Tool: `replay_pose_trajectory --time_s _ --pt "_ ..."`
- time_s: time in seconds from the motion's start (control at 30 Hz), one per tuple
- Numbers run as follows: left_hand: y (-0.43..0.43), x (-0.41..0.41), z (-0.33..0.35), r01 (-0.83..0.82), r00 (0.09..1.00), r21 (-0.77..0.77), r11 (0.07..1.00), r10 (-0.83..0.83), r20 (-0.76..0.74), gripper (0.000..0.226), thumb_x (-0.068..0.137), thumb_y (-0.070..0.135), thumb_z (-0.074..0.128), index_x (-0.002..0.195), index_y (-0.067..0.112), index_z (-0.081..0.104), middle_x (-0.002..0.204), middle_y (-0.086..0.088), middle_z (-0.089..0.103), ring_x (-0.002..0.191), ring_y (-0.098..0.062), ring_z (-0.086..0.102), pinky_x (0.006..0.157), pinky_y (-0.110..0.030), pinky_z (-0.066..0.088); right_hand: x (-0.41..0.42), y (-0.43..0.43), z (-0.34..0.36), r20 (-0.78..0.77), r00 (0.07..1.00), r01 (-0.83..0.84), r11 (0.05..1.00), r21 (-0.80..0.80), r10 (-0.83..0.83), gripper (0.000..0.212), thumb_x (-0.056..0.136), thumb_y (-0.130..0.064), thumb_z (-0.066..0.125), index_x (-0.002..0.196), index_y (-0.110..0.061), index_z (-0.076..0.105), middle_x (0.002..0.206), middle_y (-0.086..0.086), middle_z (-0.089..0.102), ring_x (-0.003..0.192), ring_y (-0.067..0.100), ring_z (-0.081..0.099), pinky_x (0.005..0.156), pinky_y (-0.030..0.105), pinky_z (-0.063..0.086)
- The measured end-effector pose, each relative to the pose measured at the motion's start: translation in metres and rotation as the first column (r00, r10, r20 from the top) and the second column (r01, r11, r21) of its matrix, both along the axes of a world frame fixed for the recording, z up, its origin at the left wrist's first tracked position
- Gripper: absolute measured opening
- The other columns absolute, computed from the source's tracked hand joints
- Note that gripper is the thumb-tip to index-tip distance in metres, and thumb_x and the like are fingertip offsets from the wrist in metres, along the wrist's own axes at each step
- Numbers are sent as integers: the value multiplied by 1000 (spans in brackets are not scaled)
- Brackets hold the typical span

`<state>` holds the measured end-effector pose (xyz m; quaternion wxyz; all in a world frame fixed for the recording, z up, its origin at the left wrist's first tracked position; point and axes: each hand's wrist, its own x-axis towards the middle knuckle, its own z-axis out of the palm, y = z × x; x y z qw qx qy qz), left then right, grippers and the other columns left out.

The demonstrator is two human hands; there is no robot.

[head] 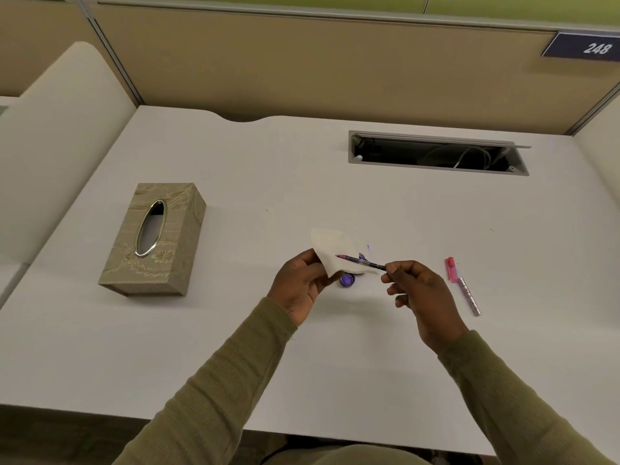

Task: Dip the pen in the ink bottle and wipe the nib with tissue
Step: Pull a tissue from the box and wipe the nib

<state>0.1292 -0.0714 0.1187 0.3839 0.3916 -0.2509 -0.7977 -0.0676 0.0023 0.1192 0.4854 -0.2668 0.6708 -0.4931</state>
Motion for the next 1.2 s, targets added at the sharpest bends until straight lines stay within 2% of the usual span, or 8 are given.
replay_pose_trajectory --time_s 0.17,0.3,0.4,0.57,0.67,0.8,0.97,1.2 --pt "6 -6 -4 -8 997 -108 994 17 81 27 85 -12 62 106 3 70 106 -14 73 97 -27 68 94 -40 55 2 3 0 12 1000 -23 1000 12 23 13 95 -22 65 97 -12 72 83 3 74 70 15 59 59 29 44" --pt "6 -8 -3 -32 977 -161 986 65 202 16 85 -6 67 95 6 72 89 -13 74 77 -26 68 76 -35 56 4 5 4 20 997 -74 997 12 73 16 96 -22 63 101 -10 72 84 4 74 70 14 59 59 29 44" --pt "4 -8 -1 -37 958 -196 980 90 271 16 83 -6 69 85 9 74 79 -10 75 67 -25 67 70 -32 56 4 6 6 6 993 -121 993 -12 121 16 96 -23 64 103 -10 72 86 4 73 71 15 58 60 30 42" --pt "2 -4 4 2 934 -265 964 93 345 19 83 -7 68 82 11 76 74 -13 74 64 -26 67 64 -32 56 2 7 8 -75 980 -184 983 -13 182 13 95 -21 64 97 -13 75 86 5 74 71 13 58 60 30 44" --pt "-1 -3 7 11 930 -283 959 94 355 20 83 -7 68 82 11 76 73 -12 74 62 -25 67 60 -28 55 1 5 8 -79 979 -191 982 -12 189 13 95 -21 65 96 -13 75 85 5 74 71 12 58 60 30 43" --pt "-3 -3 9 -12 934 -284 959 112 340 18 82 -5 70 80 12 76 72 -11 74 62 -26 67 62 -31 56 3 2 9 -66 981 -187 982 -21 185 13 95 -19 65 96 -10 74 83 4 73 69 12 58 60 30 43" --pt "-13 6 8 -142 937 -219 965 203 285 11 86 -4 67 89 5 73 72 -9 71 60 -21 63 59 -30 56 -2 2 7 -48 988 -150 989 -11 149 12 94 -19 66 96 -11 75 84 4 73 71 14 57 60 30 42" --pt "-20 13 -1 -156 873 -185 970 223 433 20 90 0 58 108 9 63 82 -10 66 52 -19 55 45 -28 44 -10 4 5 -9 997 -82 997 -9 81 14 96 -18 63 98 -10 74 86 4 73 72 14 57 60 29 42"
